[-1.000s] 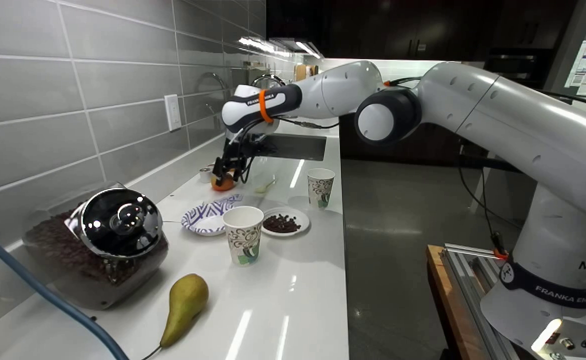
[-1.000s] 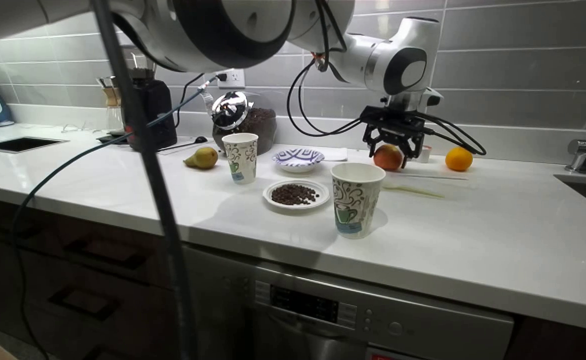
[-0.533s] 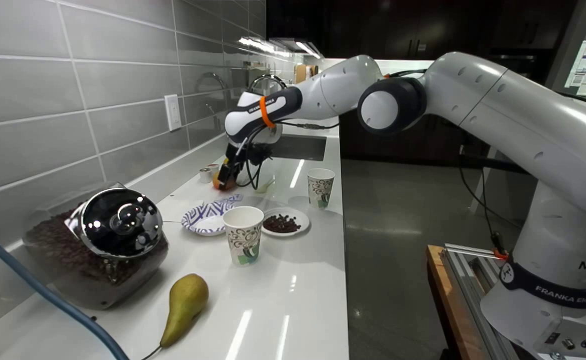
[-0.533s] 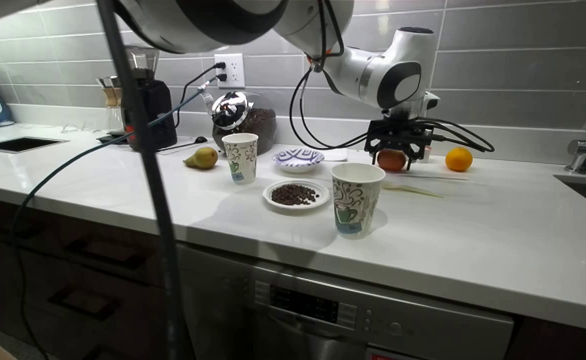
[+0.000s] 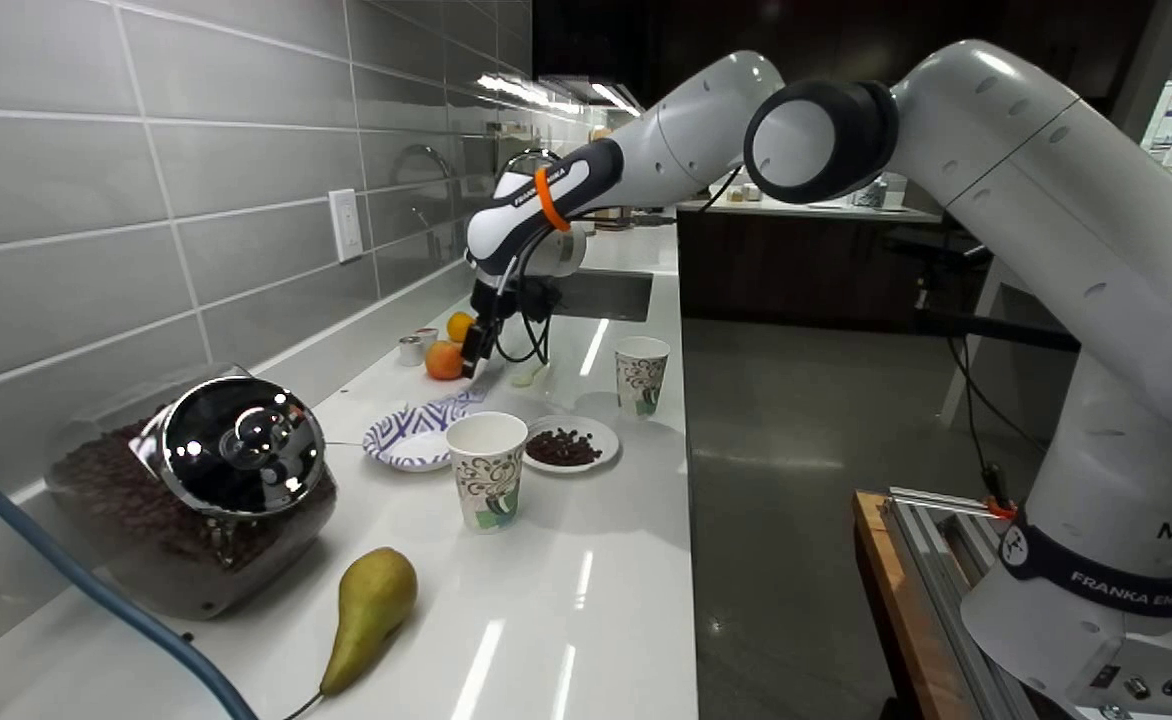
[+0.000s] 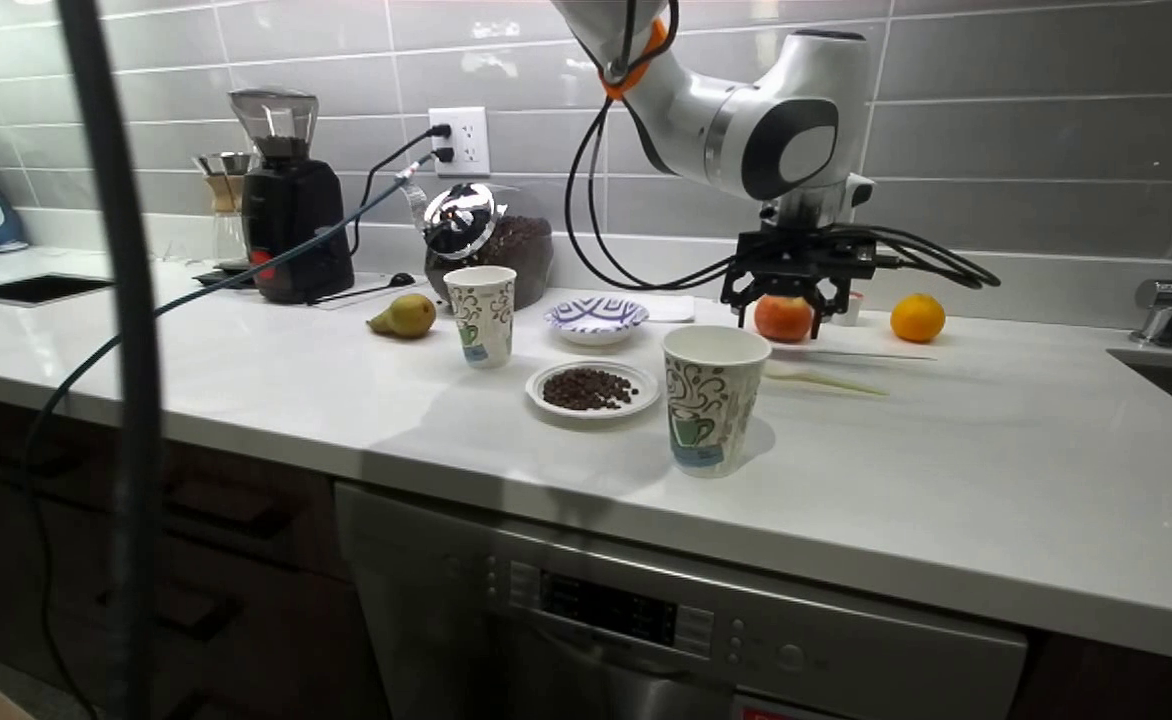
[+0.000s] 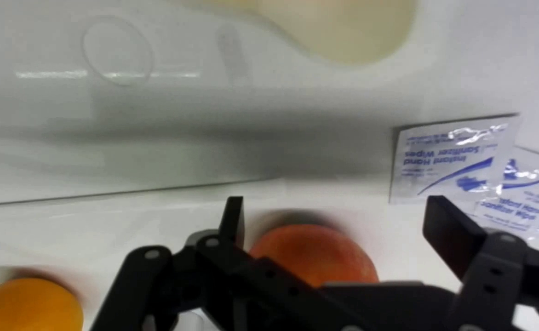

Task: Remove the fruit from the plate

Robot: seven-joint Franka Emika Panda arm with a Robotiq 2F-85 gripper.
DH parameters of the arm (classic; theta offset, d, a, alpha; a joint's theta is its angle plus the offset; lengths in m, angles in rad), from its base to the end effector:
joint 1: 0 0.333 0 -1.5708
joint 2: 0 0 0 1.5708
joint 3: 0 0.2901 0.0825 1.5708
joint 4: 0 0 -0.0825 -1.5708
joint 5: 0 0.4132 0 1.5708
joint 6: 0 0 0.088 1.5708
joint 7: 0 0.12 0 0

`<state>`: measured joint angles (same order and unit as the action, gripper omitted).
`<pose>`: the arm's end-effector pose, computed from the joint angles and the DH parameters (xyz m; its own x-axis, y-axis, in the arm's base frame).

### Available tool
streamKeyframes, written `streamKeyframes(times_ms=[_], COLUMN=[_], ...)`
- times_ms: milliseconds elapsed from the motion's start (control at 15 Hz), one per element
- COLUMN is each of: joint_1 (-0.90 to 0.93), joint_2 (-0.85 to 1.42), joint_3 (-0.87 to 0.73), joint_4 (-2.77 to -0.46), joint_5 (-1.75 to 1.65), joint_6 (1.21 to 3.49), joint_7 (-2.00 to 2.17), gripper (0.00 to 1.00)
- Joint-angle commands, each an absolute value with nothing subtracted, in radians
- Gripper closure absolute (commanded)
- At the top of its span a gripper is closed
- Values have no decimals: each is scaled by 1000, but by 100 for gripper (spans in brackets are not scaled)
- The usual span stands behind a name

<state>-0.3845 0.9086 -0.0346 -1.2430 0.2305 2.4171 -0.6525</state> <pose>0.7227 -0.3112 0.1963 0.9493 0.0966 0.2990 0.0945 -0.9953 0.0216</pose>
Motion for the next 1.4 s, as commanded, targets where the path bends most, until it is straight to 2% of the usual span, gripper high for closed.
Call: streamKeyframes(times_ms=[0,267,600,1067,1200,1267,1333], joint_1=[-377,-405,-430,-378,-298,-357,-342], joint_2=[738,613,469,303,227,343,322], joint_3=[-52,-24,55,140,80,121,117], joint_4=[-1483,-1656,-1878,-2182,-2278,-2147,-2174], joint_5=[237,235,387,594,556,550,548], joint_6=[2446,2475,2647,2959,3021,2973,2984], joint_7=[-635,-573,-511,-349,-199,-301,-283], gripper=[0,0,0,0,0,0,0])
